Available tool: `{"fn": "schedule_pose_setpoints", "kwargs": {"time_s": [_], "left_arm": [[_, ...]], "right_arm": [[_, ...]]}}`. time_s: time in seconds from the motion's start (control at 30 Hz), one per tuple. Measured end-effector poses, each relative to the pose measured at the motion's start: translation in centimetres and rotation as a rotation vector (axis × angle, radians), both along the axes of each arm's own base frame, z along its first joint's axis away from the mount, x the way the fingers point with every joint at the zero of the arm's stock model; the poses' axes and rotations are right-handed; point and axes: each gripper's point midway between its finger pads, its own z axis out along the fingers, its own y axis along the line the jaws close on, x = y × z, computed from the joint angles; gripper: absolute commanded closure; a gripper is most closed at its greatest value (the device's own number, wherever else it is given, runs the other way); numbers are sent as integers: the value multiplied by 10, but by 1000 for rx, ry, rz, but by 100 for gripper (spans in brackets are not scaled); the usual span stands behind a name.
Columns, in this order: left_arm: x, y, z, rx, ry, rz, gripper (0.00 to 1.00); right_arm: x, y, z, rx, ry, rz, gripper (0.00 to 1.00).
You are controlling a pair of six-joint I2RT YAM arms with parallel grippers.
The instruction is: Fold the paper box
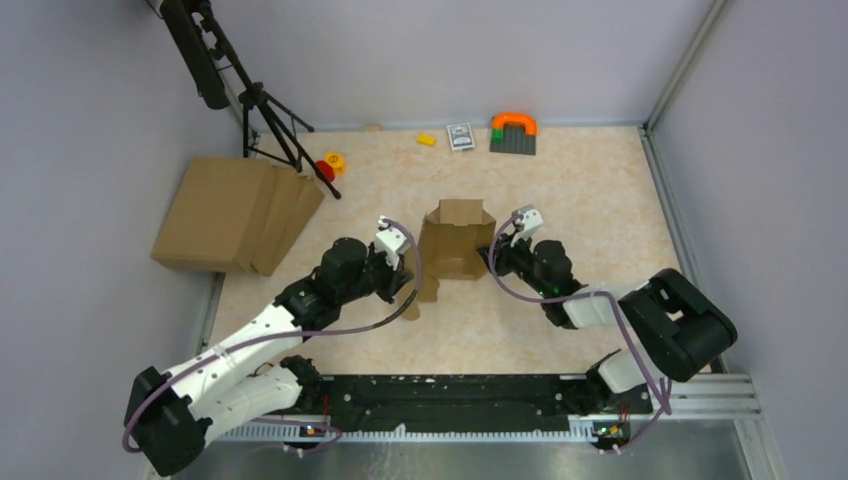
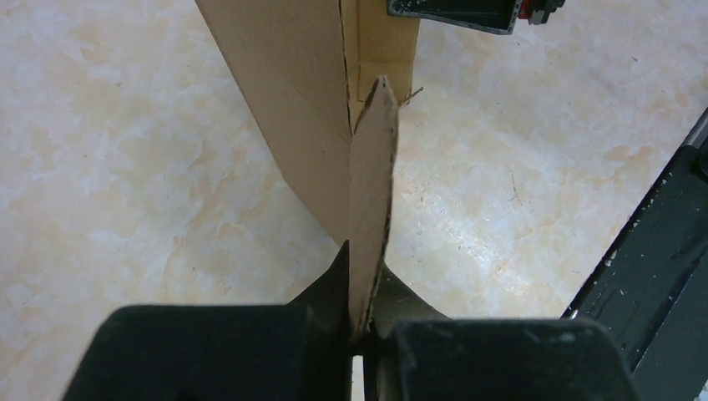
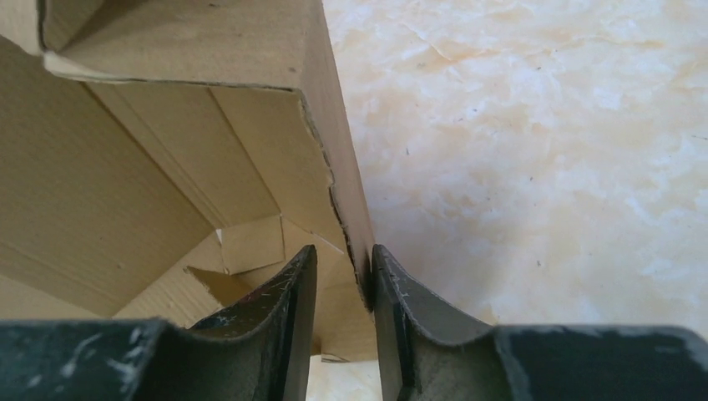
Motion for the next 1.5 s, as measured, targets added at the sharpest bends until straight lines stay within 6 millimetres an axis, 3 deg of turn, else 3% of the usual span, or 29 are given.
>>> {"fn": "schedule_pose_setpoints", "kwargs": {"time_s": [0.5, 1.0, 1.2, 1.33, 1.43, 1.5], "left_arm": [[-10, -2, -4, -58, 27, -8, 100], [-19, -13, -1, -156, 57, -43, 100], [-21, -14, -4, -166, 61, -49, 100], [-21, -14, -3, -169, 58, -51, 100], [-21, -12, -2, -167, 54, -44, 93], [-20, -9, -4, -153, 55, -27, 82]], "right_arm": [[5, -1, -11, -35, 71, -68, 76], [-9, 14, -17, -27, 132, -100, 75], [-8, 9, -22, -16, 168, -152, 81], [-6, 5, -25, -13, 190, -192, 76], [-6, 5, -23, -17, 188, -194, 78], [-6, 4, -23, -28, 186, -190, 80]]}}
